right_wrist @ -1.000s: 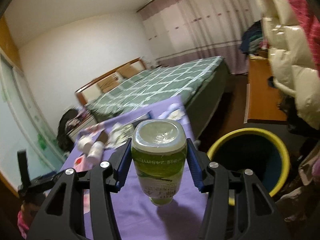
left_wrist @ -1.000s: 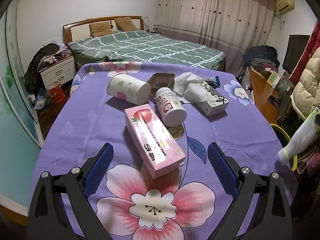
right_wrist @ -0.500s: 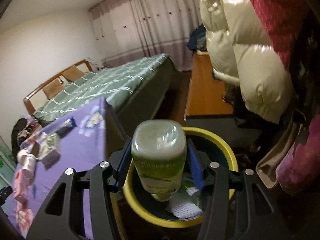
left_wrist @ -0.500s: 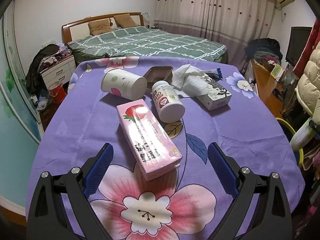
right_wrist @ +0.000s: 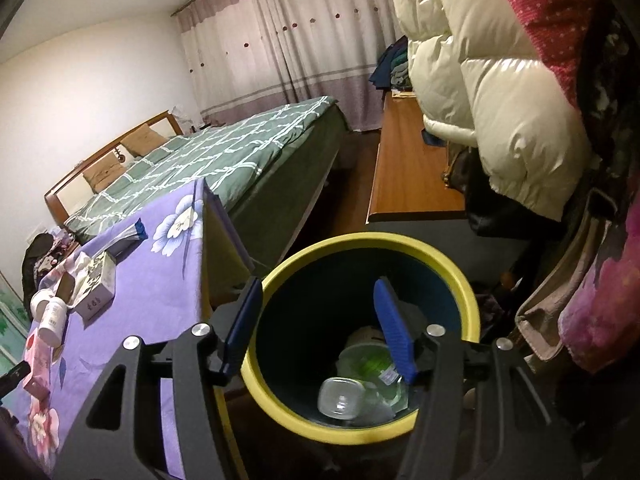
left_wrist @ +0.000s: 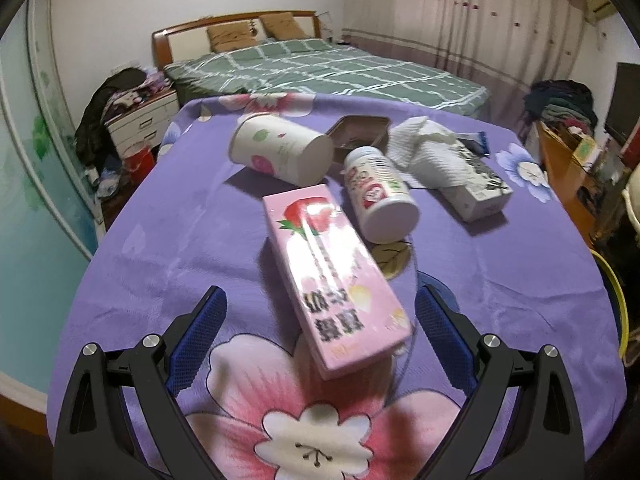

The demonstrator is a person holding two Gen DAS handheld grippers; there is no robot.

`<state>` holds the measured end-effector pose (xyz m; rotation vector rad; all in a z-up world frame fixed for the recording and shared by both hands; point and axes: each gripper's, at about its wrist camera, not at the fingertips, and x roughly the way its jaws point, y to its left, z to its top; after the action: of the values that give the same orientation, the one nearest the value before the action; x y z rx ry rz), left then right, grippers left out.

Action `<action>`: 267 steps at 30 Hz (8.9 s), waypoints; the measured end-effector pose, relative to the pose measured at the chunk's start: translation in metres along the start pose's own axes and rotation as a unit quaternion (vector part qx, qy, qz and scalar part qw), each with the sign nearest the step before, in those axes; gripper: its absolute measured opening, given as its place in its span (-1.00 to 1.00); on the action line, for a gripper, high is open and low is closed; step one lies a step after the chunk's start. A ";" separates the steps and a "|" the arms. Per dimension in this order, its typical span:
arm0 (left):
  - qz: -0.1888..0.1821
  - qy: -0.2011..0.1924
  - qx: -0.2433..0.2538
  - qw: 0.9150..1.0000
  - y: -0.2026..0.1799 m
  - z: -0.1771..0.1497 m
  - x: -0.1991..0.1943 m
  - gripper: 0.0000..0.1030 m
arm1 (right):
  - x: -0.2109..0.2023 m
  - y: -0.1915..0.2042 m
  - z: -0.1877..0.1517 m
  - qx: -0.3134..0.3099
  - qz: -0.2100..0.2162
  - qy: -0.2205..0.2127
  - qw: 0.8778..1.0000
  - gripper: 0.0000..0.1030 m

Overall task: Collect trash
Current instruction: 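Grasp the pink strawberry milk carton with the left gripper, then carry the milk carton over the yellow bin and open the left gripper, then move the right gripper to the white tissue and grasp it, then carry the tissue over the yellow bin and open the right gripper, then grasp the white supplement bottle with the left gripper, then carry the supplement bottle over the yellow bin and open the left gripper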

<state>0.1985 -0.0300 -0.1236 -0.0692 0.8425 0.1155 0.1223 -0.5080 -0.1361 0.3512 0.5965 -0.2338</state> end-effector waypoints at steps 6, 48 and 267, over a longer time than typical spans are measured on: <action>0.014 0.017 -0.016 1.000 0.003 0.014 0.022 0.82 | 0.006 0.007 -0.002 -0.004 0.007 0.010 1.000 0.08; -0.129 0.054 0.141 0.980 -0.126 0.008 -0.017 0.04 | -0.014 -0.038 -0.011 0.040 0.015 0.014 0.999 0.09; -0.153 0.009 0.141 0.978 -0.092 0.074 0.036 -0.10 | 0.066 0.146 0.034 -0.080 0.027 0.028 0.996 -0.22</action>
<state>0.2887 -0.1112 -0.1001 0.0670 0.8506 -0.2938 0.2387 -0.3951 -0.1117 0.2195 0.6551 -0.1235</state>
